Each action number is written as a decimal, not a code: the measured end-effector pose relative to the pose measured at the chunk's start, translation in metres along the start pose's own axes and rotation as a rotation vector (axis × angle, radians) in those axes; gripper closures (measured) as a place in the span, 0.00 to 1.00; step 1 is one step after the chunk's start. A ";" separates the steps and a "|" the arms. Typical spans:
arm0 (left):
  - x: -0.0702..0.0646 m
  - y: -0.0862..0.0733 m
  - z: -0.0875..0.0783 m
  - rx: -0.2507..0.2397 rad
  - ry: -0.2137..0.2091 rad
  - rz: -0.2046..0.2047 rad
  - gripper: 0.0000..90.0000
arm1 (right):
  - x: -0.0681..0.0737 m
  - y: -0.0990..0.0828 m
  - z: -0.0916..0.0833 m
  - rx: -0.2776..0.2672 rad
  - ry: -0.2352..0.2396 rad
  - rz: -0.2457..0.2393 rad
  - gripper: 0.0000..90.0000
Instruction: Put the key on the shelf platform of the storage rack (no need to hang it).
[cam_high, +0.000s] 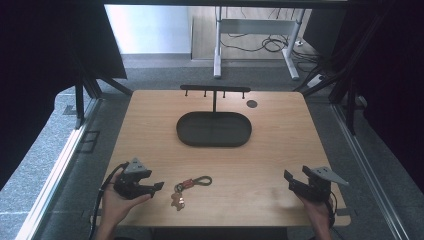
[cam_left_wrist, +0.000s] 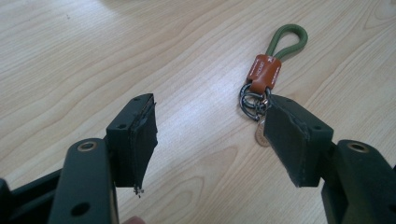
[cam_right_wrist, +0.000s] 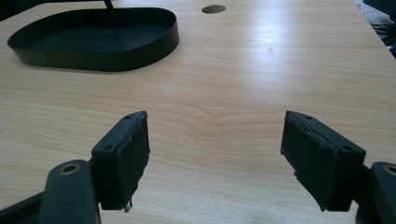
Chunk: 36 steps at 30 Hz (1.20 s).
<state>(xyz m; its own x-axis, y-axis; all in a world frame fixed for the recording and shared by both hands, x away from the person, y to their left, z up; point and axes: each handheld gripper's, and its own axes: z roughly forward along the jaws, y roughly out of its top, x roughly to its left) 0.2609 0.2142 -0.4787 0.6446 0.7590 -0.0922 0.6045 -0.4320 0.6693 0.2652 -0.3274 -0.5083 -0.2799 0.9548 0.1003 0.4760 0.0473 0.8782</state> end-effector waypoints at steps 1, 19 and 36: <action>0.000 0.001 0.000 -0.001 -0.001 0.004 0.39 | 0.000 0.000 0.000 0.000 0.000 0.000 0.28; -0.002 0.008 -0.007 -0.021 -0.014 0.027 0.39 | -0.004 -0.006 -0.008 0.001 -0.008 0.012 0.30; -0.003 0.009 -0.008 -0.023 -0.019 0.027 0.39 | -0.001 -0.007 -0.007 0.013 -0.005 -0.007 0.31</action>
<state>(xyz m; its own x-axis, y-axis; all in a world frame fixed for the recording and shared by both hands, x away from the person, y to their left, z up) 0.2608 0.2118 -0.4669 0.6691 0.7380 -0.0876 0.5761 -0.4405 0.6885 0.2563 -0.3311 -0.5117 -0.2791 0.9559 0.0917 0.4851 0.0579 0.8725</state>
